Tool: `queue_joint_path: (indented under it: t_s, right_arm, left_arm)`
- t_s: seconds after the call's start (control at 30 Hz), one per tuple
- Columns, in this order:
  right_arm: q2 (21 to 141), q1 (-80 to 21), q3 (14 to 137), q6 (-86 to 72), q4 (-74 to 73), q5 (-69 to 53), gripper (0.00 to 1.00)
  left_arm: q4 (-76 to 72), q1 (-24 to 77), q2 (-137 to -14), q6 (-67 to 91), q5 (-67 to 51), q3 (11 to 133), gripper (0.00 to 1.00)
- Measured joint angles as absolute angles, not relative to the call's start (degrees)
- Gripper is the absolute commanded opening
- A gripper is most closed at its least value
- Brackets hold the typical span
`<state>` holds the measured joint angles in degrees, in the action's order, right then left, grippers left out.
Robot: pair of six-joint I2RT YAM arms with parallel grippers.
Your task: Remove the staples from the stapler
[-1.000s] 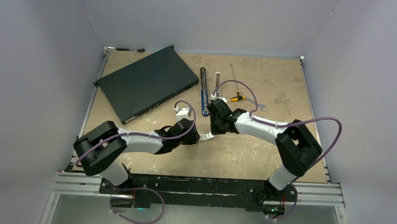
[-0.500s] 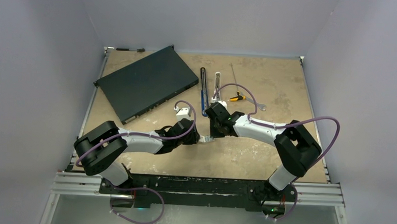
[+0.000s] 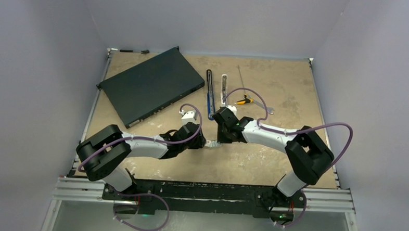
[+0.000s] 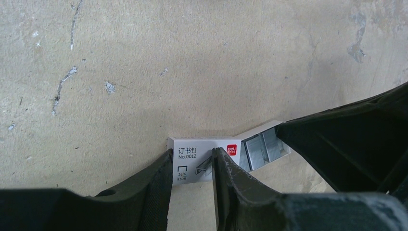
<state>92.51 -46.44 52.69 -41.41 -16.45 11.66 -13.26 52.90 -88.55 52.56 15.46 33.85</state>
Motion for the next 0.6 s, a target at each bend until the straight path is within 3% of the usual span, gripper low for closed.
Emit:
queue_joint_path:
  t_s: [0.6]
  right_arm:
    - [91.6,-46.6,52.6,-42.9,-17.2,12.6,0.00]
  left_arm:
    - [-13.3,52.9,-88.6,52.9,15.4,33.8,0.32]
